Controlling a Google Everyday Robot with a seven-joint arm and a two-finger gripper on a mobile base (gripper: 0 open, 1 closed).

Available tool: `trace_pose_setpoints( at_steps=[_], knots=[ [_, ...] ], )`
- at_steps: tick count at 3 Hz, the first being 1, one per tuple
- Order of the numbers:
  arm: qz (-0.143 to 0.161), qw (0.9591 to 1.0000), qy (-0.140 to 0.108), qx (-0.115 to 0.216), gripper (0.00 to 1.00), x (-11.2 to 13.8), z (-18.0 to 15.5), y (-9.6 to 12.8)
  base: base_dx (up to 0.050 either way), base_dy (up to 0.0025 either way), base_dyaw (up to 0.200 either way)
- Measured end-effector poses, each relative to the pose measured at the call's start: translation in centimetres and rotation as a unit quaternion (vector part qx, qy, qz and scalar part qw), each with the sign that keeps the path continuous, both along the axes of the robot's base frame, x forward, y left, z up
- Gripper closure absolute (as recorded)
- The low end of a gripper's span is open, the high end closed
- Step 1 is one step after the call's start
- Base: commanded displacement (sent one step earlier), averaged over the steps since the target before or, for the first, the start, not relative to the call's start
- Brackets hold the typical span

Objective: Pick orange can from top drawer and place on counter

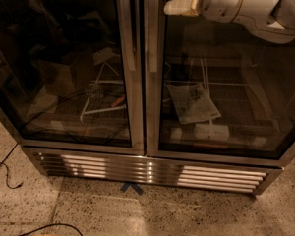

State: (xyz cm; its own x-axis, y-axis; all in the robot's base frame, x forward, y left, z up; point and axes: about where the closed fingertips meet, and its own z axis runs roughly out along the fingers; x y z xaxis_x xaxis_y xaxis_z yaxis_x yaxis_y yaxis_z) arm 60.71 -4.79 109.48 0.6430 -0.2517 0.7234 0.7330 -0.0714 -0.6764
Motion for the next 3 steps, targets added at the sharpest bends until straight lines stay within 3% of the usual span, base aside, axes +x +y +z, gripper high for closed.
trace_pose_setpoints(
  at_steps=[1, 3],
  knots=[
    [0.016, 0.9998, 0.009, -0.001, 0.0, 0.6, -0.6, -0.5, 0.0, 0.0, 0.0],
    [0.057, 0.9975, 0.042, 0.007, 0.0, 0.9, -2.6, 1.8, 0.0, 0.0, 0.0]
  ],
)
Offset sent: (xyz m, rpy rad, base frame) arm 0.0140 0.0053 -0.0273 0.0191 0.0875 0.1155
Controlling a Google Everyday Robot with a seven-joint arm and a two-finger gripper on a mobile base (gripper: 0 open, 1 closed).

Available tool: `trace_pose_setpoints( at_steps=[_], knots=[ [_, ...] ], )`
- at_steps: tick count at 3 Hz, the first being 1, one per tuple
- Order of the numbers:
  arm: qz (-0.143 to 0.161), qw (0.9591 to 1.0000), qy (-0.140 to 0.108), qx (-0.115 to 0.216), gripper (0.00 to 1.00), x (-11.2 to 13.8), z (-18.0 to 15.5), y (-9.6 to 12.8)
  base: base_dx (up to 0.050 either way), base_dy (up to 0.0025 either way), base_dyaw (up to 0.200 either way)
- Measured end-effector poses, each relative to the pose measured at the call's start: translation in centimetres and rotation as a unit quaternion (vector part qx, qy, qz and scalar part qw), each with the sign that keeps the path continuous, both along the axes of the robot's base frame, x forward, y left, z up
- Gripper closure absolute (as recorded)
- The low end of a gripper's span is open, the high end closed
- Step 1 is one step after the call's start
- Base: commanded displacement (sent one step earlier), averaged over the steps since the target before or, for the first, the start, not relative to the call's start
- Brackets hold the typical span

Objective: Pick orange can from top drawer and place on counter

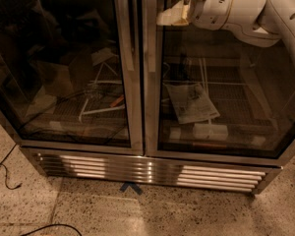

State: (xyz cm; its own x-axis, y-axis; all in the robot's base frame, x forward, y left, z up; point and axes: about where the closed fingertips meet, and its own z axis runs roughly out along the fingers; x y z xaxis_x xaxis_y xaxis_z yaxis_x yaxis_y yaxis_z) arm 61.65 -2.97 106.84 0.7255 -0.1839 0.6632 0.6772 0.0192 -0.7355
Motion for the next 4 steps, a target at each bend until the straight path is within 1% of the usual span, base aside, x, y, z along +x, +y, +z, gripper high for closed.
trace_pose_setpoints(
  at_steps=[1, 2, 4],
  knots=[
    [0.002, 1.0, 0.001, -0.003, 0.0, 0.3, -0.9, 1.7, 0.0, 0.0, 0.0],
    [-0.001, 1.0, -0.004, -0.007, 0.0, 0.6, -1.3, 2.0, 0.0, 0.0, 0.0],
    [-0.023, 0.9995, -0.02, -0.009, 0.0, 1.6, -1.4, 2.2, 0.0, 0.0, 0.0]
  ],
)
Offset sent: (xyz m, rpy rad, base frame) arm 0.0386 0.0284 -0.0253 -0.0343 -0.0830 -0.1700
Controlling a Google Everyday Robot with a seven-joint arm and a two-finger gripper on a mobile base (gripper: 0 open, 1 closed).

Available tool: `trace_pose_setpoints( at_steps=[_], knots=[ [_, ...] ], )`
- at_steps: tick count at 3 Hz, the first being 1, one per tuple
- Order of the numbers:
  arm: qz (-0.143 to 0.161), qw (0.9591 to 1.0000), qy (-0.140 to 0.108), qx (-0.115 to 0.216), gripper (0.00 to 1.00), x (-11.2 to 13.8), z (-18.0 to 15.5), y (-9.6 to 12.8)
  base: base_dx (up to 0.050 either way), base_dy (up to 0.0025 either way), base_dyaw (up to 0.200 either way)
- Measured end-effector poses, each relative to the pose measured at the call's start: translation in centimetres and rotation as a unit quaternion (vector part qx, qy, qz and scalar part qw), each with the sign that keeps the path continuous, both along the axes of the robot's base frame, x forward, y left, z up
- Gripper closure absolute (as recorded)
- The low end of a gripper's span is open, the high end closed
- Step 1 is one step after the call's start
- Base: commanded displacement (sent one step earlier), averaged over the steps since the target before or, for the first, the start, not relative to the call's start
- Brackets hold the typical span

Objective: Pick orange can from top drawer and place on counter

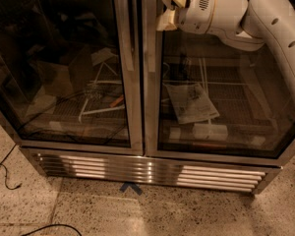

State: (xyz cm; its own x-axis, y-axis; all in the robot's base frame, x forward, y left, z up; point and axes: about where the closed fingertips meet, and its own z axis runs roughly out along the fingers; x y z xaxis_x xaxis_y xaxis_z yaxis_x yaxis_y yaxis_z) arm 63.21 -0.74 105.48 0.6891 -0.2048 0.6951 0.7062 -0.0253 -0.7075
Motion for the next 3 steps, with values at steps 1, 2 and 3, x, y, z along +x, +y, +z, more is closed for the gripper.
trace_pose_setpoints(
  at_steps=[1, 2, 3],
  knots=[
    [-0.004, 1.0, -0.003, 0.0, 0.24, 0.15, 0.05, 0.0, 0.0, 0.0, 0.0],
    [-0.004, 1.0, -0.003, 0.0, 0.48, -0.05, -0.09, -0.45, 0.0, 0.0, 0.0],
    [-0.004, 1.0, -0.003, 0.0, 0.71, 0.16, -0.41, -0.66, 0.0, 0.0, 0.0]
  ],
)
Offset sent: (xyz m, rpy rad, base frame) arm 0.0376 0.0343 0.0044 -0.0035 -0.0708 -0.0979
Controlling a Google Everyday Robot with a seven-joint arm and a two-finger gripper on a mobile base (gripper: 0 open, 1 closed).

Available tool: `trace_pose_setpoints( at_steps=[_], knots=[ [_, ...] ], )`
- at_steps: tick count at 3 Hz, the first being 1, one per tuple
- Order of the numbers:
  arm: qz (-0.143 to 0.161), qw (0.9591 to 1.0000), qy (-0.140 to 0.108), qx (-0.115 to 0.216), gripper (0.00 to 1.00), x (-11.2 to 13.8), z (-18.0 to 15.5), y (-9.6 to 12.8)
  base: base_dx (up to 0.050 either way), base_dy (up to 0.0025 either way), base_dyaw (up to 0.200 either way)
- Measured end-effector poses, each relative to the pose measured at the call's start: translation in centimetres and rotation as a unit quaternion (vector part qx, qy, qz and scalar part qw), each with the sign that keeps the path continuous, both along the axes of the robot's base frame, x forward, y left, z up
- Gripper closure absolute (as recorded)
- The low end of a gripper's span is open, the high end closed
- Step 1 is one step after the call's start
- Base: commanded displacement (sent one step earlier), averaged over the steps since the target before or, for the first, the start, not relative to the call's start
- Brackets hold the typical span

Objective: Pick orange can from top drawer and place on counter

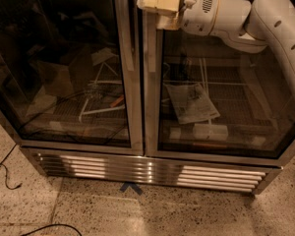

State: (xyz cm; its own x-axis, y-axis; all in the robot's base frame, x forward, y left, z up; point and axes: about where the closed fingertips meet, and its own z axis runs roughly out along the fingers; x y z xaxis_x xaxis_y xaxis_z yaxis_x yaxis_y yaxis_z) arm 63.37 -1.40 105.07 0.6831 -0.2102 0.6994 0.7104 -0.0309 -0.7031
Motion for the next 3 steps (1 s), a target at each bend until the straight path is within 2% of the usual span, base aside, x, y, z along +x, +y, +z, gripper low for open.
trace_pose_setpoints(
  at_steps=[1, 2, 3],
  knots=[
    [0.0, 1.0, 0.0, 0.0, 0.93, 0.14, -0.09, -0.1, 0.0, 0.0, 0.0],
    [0.0, 1.0, 0.0, 0.0, 1.0, 0.2, -0.16, -0.15, -0.05, 0.0, 0.0],
    [0.0, 1.0, 0.0, 0.0, 1.0, 0.2, -0.16, -0.15, 0.0, 0.0, 0.0]
  ],
)
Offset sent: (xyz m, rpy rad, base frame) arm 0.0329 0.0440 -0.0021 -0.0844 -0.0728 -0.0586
